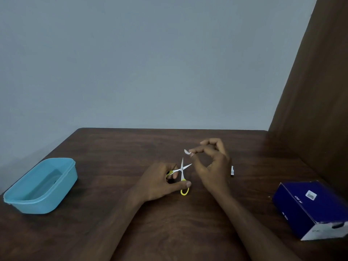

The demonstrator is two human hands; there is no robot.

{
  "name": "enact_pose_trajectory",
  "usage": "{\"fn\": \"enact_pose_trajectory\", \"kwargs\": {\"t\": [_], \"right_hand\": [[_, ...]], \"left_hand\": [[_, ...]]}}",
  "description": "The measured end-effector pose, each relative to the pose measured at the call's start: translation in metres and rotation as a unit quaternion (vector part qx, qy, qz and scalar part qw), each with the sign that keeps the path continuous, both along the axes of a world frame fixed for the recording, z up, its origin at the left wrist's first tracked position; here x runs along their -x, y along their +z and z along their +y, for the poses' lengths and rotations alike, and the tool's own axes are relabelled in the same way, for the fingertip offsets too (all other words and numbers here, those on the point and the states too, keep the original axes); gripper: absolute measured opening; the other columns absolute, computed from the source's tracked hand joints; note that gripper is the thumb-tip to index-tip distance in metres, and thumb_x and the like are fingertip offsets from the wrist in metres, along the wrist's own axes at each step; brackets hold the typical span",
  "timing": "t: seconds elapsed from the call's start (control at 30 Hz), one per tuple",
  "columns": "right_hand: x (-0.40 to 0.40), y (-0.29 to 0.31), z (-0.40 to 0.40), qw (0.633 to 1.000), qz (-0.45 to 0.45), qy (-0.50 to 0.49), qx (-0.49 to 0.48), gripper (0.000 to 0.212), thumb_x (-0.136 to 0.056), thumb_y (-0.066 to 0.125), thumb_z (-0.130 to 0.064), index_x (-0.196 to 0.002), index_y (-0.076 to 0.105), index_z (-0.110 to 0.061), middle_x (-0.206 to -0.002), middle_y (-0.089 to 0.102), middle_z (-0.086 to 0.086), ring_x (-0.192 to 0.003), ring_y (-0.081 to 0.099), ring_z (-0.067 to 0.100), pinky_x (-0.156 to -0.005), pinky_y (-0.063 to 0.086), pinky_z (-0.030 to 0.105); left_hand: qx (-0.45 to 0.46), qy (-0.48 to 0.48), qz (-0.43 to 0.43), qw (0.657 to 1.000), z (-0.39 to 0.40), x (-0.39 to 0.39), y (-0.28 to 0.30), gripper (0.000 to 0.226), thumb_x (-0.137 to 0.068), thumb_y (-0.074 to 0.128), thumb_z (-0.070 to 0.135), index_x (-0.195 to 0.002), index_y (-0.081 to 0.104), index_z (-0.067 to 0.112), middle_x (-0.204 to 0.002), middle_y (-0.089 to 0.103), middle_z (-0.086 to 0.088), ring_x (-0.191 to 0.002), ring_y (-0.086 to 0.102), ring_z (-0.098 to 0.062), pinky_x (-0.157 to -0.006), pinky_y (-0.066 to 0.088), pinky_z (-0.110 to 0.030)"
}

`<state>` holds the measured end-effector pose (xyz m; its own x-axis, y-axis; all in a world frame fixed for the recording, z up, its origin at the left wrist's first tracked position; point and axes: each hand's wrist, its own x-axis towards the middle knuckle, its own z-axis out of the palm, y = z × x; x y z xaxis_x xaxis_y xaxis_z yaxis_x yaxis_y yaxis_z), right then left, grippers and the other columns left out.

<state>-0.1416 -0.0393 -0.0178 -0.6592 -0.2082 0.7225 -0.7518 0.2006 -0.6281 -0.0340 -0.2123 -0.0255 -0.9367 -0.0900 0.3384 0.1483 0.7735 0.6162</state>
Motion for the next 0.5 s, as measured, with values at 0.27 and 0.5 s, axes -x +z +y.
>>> {"fn": "enact_pose_trajectory", "kwargs": {"t": [0.27,0.5], "right_hand": [[-0.003,-0.007,-0.009,0.998,-0.007,0.001,-0.067,0.002,-0.082,0.080,-0.032,-0.081,0.078,-0.033,-0.105,0.057,-0.018,-0.104,0.061,0.012,-0.091,0.052,0.043],[0.009,-0.005,0.000,0.945,-0.293,0.046,0.134,0.013,-0.096,0.075,-0.008,-0.088,0.077,-0.019,-0.083,0.080,-0.002,-0.076,0.075,0.010,-0.072,0.056,0.032]], "left_hand": [[-0.006,-0.017,0.010,1.000,0.002,-0.004,0.004,0.058,-0.083,0.085,0.058,-0.070,0.048,0.015,-0.065,0.053,-0.006,-0.056,0.040,-0.011,-0.056,0.036,-0.039],[-0.064,0.018,0.015,0.998,0.000,-0.004,0.002,0.065,-0.081,0.088,0.056,-0.068,0.039,0.016,-0.059,0.039,0.010,-0.057,0.033,-0.010,-0.057,0.031,-0.030]]}}
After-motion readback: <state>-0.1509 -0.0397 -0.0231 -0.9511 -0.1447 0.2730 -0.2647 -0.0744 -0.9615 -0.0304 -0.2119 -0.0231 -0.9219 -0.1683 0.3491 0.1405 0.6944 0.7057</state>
